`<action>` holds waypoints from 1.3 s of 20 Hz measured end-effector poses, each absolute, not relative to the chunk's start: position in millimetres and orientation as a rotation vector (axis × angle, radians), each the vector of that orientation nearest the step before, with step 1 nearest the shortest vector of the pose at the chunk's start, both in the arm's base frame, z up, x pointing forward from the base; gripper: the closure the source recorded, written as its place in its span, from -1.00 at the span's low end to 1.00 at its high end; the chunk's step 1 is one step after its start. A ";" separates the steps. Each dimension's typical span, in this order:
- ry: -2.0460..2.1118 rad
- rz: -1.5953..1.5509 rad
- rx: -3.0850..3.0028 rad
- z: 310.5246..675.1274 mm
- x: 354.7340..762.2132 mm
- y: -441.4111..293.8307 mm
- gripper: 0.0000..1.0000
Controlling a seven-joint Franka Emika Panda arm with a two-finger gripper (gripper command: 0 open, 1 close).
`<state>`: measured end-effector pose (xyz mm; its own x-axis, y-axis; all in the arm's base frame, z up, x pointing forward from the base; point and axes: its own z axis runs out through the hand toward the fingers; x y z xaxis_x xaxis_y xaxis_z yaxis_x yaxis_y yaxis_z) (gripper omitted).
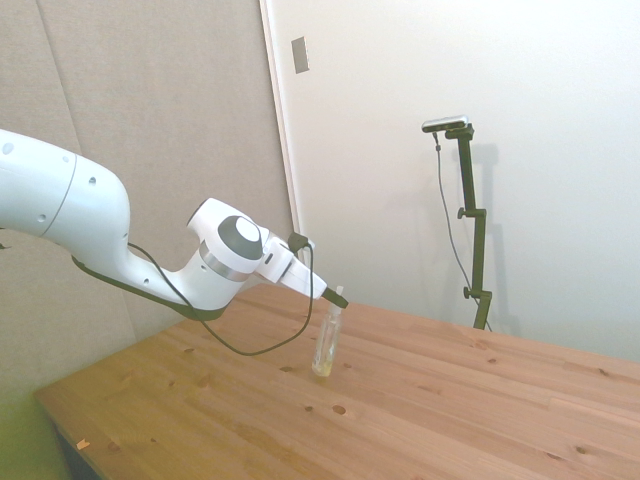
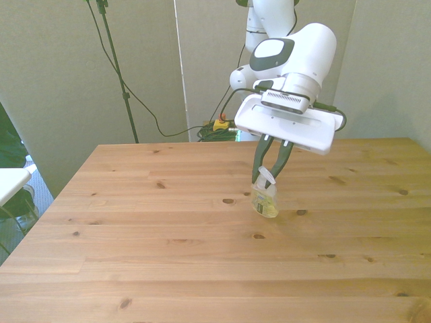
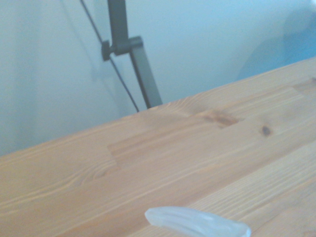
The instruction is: Stand the sanitizer
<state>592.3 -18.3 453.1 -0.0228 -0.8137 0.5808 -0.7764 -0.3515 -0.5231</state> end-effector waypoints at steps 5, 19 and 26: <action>1.765 -1.509 -2.066 431.7 568.1 11.4 1.00; 1.757 -1.578 -2.026 412.9 516.5 26.0 -1.00; 1.759 -1.556 -2.054 402.1 512.6 32.3 -1.00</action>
<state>512.6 32.3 402.1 -0.1328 -0.7532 0.6442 -0.7313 -0.3643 -0.5766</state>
